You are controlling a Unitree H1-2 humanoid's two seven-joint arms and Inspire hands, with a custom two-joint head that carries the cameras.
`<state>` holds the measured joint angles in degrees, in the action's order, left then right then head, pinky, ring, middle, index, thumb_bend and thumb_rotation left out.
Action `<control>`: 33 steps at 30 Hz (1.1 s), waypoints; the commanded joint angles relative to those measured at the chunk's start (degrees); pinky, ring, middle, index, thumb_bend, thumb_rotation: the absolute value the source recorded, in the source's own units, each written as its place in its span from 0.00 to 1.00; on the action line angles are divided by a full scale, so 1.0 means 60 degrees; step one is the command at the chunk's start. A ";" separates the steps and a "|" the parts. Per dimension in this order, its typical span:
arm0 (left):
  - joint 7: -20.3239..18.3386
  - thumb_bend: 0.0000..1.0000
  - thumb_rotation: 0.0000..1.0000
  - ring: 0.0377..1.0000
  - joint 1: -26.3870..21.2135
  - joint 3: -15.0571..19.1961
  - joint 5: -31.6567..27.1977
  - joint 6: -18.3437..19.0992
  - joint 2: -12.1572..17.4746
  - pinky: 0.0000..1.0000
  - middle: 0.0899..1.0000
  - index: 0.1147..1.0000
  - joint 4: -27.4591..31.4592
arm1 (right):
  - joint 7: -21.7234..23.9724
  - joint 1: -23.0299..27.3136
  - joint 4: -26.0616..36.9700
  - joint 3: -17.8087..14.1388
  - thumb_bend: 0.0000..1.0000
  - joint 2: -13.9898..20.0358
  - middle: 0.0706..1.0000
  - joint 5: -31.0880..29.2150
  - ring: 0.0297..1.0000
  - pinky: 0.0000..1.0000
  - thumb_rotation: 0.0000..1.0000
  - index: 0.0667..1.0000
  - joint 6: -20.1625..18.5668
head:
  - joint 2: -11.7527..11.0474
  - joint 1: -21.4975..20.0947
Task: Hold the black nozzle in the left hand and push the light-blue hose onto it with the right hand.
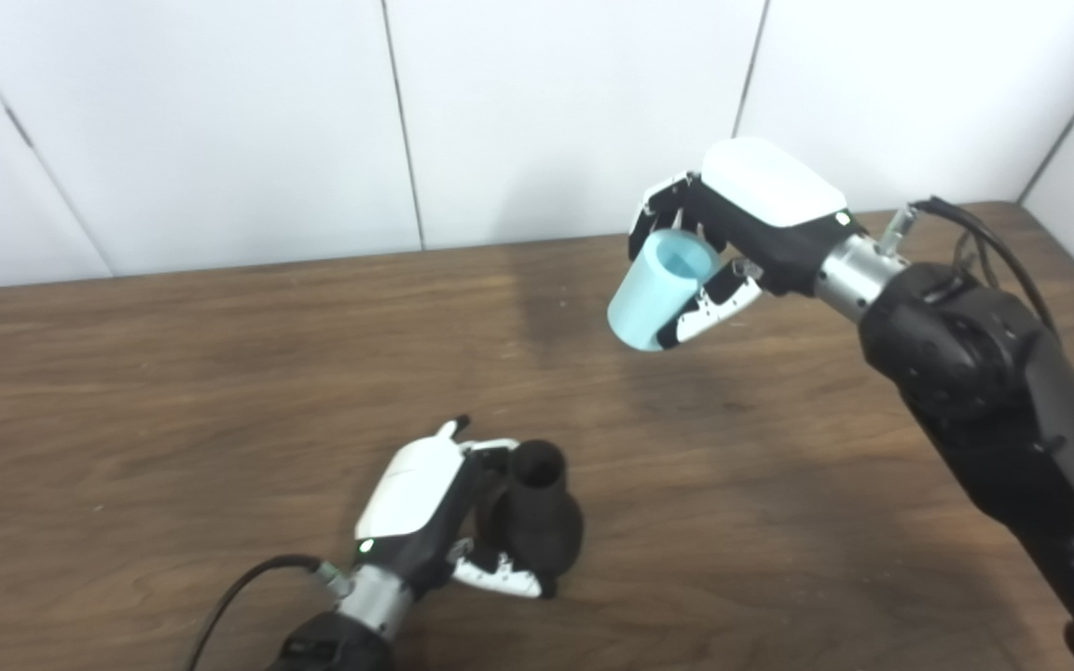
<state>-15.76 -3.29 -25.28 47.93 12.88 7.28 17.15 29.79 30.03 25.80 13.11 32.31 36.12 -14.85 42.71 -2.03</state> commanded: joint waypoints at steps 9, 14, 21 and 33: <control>-0.0467 0.52 0.00 0.72 0.0189 -0.0311 0.0556 0.0615 -0.0156 1.00 0.48 0.39 -0.0368 | 0.0402 0.0098 0.1673 -0.0519 0.50 -0.0190 0.46 -0.0745 0.41 0.31 0.00 0.46 -0.0037 | 0.0216 0.0620; -0.0514 0.52 0.00 0.72 0.0117 -0.0330 0.0622 0.0724 -0.0192 1.00 0.49 0.38 -0.0399 | 0.0612 0.0075 0.2012 -0.0638 0.50 -0.0231 0.47 -0.1073 0.41 0.31 0.00 0.47 -0.0077 | 0.0298 0.0642; -0.0581 0.52 0.00 0.71 0.0071 -0.0374 0.0644 0.0813 -0.0204 1.00 0.49 0.38 -0.0341 | 0.0718 -0.0186 0.1927 -0.0599 0.50 -0.0185 0.46 -0.1165 0.41 0.31 0.00 0.47 0.0095 | 0.0377 0.0527; -0.0585 0.52 0.00 0.71 0.0048 -0.0367 0.0600 0.0768 -0.0173 1.00 0.49 0.38 -0.0314 | 0.1333 -0.0530 0.2161 -0.0372 0.50 -0.0321 0.46 -0.0671 0.40 0.33 0.00 0.47 -0.0313 | 0.0462 0.0525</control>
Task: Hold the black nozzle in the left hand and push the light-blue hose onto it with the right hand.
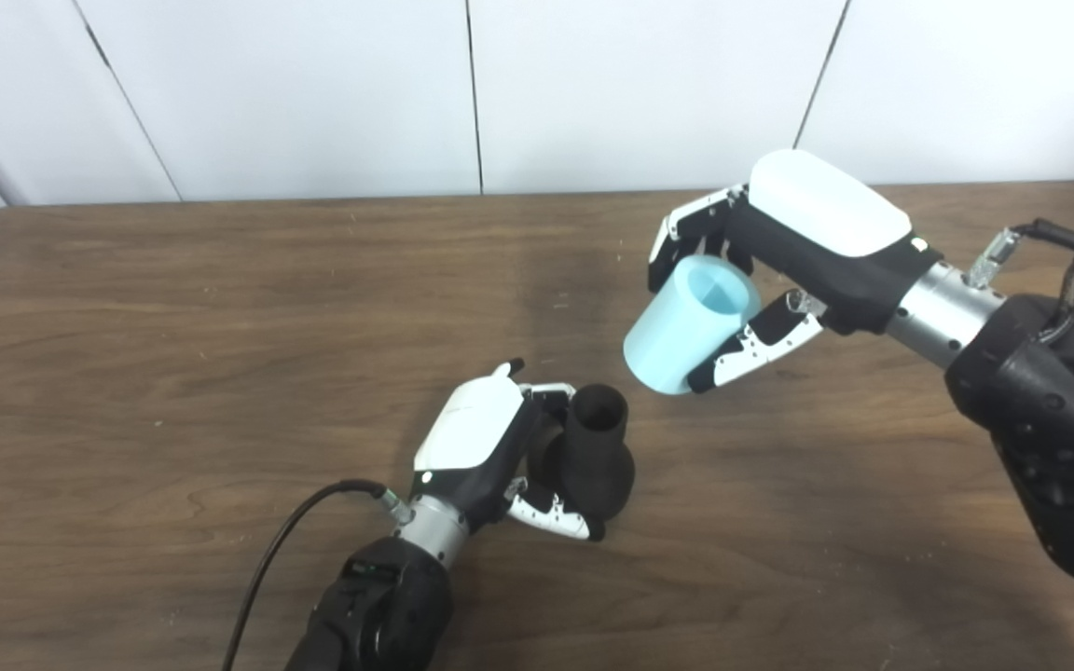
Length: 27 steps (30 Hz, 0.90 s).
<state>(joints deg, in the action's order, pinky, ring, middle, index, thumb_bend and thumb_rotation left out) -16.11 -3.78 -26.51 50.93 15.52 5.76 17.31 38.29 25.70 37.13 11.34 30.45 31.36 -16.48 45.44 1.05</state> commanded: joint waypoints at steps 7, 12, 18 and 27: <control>-0.0559 0.52 0.00 0.71 0.0140 -0.0204 0.0128 0.0347 0.0055 1.00 0.49 0.38 -0.0300 | 0.0131 0.0143 0.0423 0.0039 0.50 -0.0256 0.45 0.0209 0.41 0.33 0.00 0.46 -0.0300 | 0.0029 -0.0032; -0.0559 0.52 0.00 0.71 0.0137 -0.0214 0.0119 0.0339 0.0061 1.00 0.49 0.38 -0.0315 | 0.0332 0.0363 0.0639 -0.0058 0.50 -0.0351 0.46 0.0050 0.41 0.32 0.00 0.47 -0.0567 | 0.0032 -0.0036; -0.0552 0.52 0.00 0.71 0.0114 -0.0248 0.0147 0.0323 0.0069 1.00 0.49 0.38 -0.0363 | 0.0218 0.0566 0.0660 -0.0130 0.50 -0.0390 0.47 -0.0177 0.41 0.31 0.00 0.48 -0.0480 | 0.0035 -0.0034; -0.0617 0.52 0.00 0.71 0.0059 -0.0262 0.0181 0.0436 0.0031 1.00 0.49 0.38 -0.0325 | 0.0031 0.0229 0.0492 0.0015 0.50 -0.0517 0.47 -0.0023 0.41 0.31 0.00 0.48 0.0086 | 0.0052 -0.0065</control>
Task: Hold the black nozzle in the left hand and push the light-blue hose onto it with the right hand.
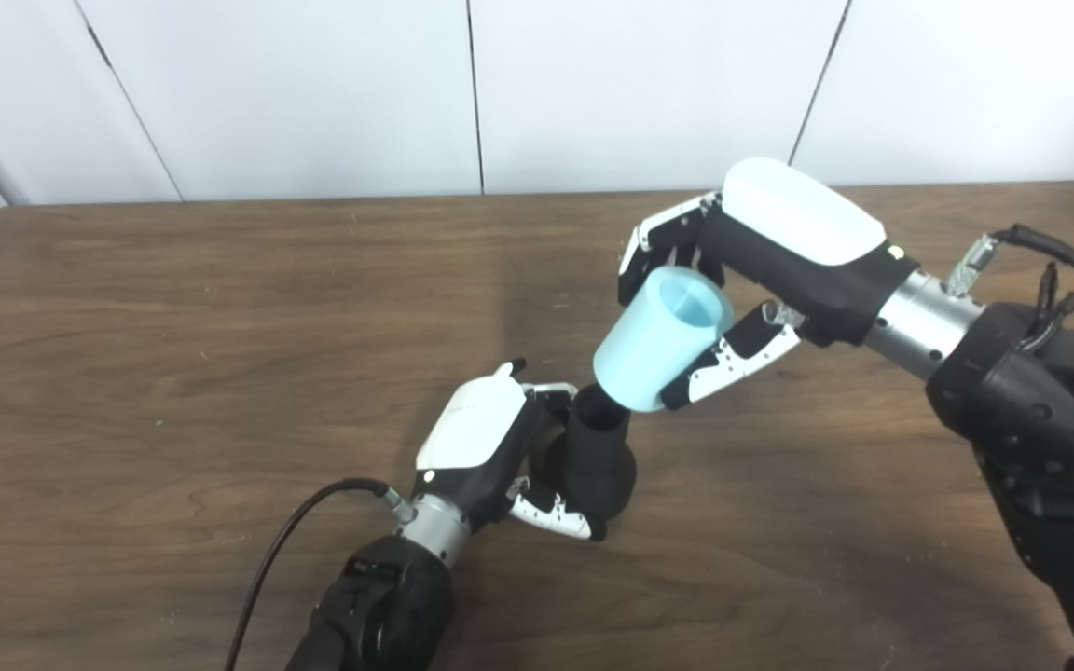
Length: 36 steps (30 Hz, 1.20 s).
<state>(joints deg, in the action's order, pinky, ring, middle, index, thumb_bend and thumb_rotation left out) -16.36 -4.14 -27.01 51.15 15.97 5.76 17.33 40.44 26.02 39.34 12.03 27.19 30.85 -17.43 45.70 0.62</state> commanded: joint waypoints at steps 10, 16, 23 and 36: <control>-0.0523 0.52 0.00 0.71 0.0114 -0.0239 0.0117 0.0412 -0.0004 1.00 0.49 0.38 -0.0355 | -0.0100 0.0003 0.0042 0.0191 0.50 -0.0018 0.47 0.0312 0.41 0.31 0.00 0.48 0.0374 | 0.0040 -0.0002; -0.0536 0.52 0.00 0.71 0.0088 -0.0263 0.0106 0.0458 -0.0004 1.00 0.49 0.38 -0.0337 | -0.0074 -0.0003 -0.0023 0.0314 0.50 -0.0093 0.46 0.0392 0.41 0.31 0.00 0.48 0.0426 | 0.0055 -0.0017; -0.0516 0.52 0.00 0.71 0.0085 -0.0285 0.0085 0.0485 0.0009 1.00 0.49 0.38 -0.0349 | -0.0050 0.0029 -0.0030 0.0454 0.50 -0.0266 0.46 0.0606 0.40 0.32 0.00 0.48 0.0365 | 0.0066 -0.0038; -0.0588 0.52 0.00 0.71 0.0106 -0.0449 0.0207 0.0531 -0.0003 1.00 0.49 0.38 -0.0307 | -0.0107 0.0303 -0.0067 0.0374 0.50 -0.0462 0.46 0.0464 0.41 0.32 0.00 0.48 0.0415 | 0.0131 0.0006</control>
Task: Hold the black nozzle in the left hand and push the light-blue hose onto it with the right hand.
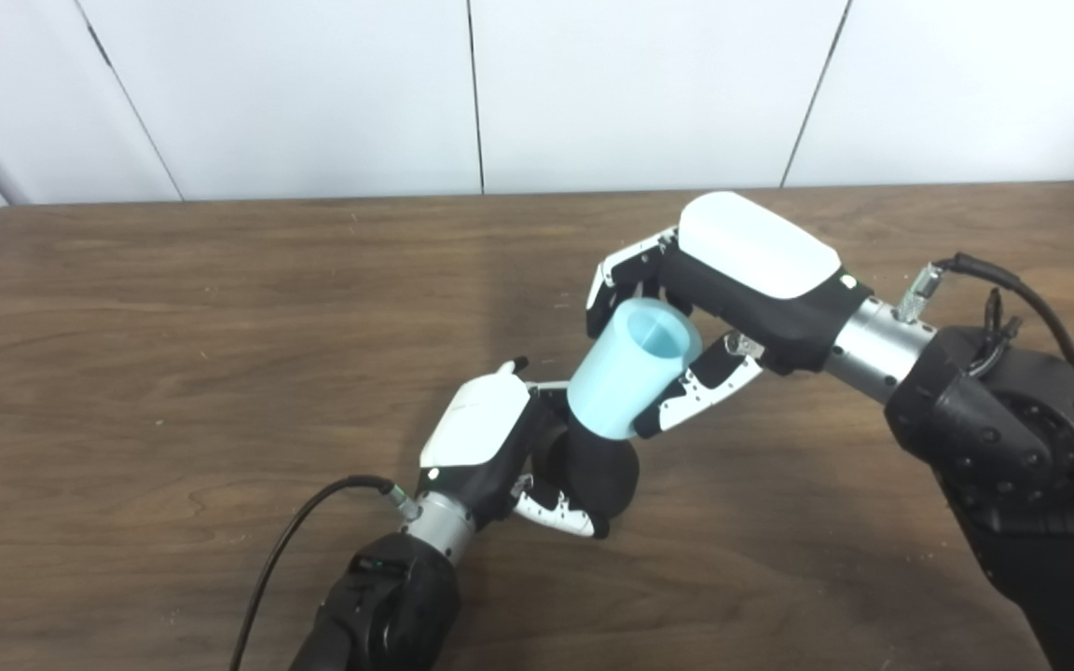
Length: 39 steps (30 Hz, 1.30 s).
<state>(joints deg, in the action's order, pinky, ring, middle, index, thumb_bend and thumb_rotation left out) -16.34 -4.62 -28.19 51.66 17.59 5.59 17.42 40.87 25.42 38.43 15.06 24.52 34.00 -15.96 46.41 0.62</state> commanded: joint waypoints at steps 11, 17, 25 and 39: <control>-0.0626 0.52 0.00 0.71 0.0161 -0.0303 0.0091 0.0230 0.0090 1.00 0.49 0.39 -0.0332 | -0.0041 0.0592 0.0074 -0.0070 0.50 -0.0023 0.46 -0.0087 0.41 0.32 0.00 0.48 0.0171 | 0.0100 -0.0053; -0.0685 0.52 0.00 0.71 0.0155 -0.0348 0.0129 0.0275 0.0073 1.00 0.48 0.39 -0.0277 | 0.0186 0.0773 -0.0001 0.0082 0.50 0.0043 0.47 0.0057 0.42 0.31 0.00 0.47 0.0273 | 0.0156 -0.0052; -0.0711 0.52 0.00 0.71 0.0138 -0.0353 0.0124 0.0331 0.0082 1.00 0.48 0.39 -0.0215 | 0.0553 0.0821 -0.0064 0.0457 0.50 0.0104 0.46 0.0252 0.41 0.32 0.00 0.46 0.0411 | 0.0213 -0.0088; -0.0670 0.52 0.00 0.71 0.0170 -0.0413 0.0115 0.0404 0.0046 1.00 0.48 0.39 -0.0213 | 0.1810 0.2034 -0.0550 0.1340 0.49 0.0575 0.49 0.0284 0.41 0.30 0.00 0.48 0.1134 | 0.0226 -0.0141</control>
<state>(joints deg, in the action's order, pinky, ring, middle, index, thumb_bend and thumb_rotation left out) -16.67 -4.94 -29.18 51.91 18.64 5.66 17.80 50.86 35.21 35.13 23.09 26.87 35.48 -10.49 47.72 -0.18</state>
